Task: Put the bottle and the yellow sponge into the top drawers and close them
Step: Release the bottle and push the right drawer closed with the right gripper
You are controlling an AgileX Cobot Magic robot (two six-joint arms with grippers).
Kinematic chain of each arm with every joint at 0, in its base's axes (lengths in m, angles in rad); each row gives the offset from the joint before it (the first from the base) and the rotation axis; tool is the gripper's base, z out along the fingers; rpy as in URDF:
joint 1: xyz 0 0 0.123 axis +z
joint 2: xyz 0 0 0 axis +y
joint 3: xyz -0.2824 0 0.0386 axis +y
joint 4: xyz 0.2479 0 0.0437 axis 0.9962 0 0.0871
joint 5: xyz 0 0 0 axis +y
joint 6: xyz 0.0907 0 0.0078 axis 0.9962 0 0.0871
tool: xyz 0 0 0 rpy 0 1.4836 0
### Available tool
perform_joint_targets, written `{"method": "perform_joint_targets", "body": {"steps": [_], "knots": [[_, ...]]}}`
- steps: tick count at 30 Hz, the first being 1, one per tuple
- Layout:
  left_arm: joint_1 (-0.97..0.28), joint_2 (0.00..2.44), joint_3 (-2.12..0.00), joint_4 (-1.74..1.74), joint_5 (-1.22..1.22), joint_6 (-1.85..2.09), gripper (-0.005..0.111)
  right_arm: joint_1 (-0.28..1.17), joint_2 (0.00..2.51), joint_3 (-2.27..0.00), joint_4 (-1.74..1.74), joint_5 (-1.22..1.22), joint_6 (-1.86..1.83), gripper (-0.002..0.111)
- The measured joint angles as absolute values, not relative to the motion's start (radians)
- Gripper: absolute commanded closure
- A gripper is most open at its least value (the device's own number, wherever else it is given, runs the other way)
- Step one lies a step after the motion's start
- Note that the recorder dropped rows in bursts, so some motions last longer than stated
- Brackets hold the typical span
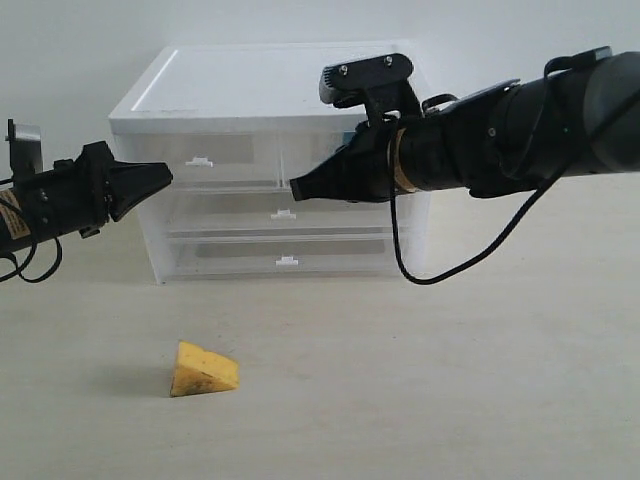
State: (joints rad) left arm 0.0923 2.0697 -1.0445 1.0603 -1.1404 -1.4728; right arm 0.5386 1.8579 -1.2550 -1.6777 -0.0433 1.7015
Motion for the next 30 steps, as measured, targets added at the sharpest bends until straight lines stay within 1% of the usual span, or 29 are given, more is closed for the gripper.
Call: {"method": "perform_joint_targets", "body": {"steps": [4,11,19,30], "knots": [[0.092,2.070,-1.045,1.060,-1.140,-1.473,0.103,0.539,1.907,-1.288,-1.674,-0.024,1.703,0.108],[0.092,2.070,-1.045,1.060,-1.140,-1.473,0.103,0.543,1.948,-1.384,-1.664,-0.075,1.703,0.108],[0.092,2.070,-1.045,1.060,-1.140,-1.473,0.103,0.548,1.948,-1.391,-1.668,-0.071,1.699,0.108],[0.092,2.070,-1.045,1.060,-1.140,-1.473,0.103,0.539,1.917,-1.385,-1.660,-0.242,1.734,0.108]]}}
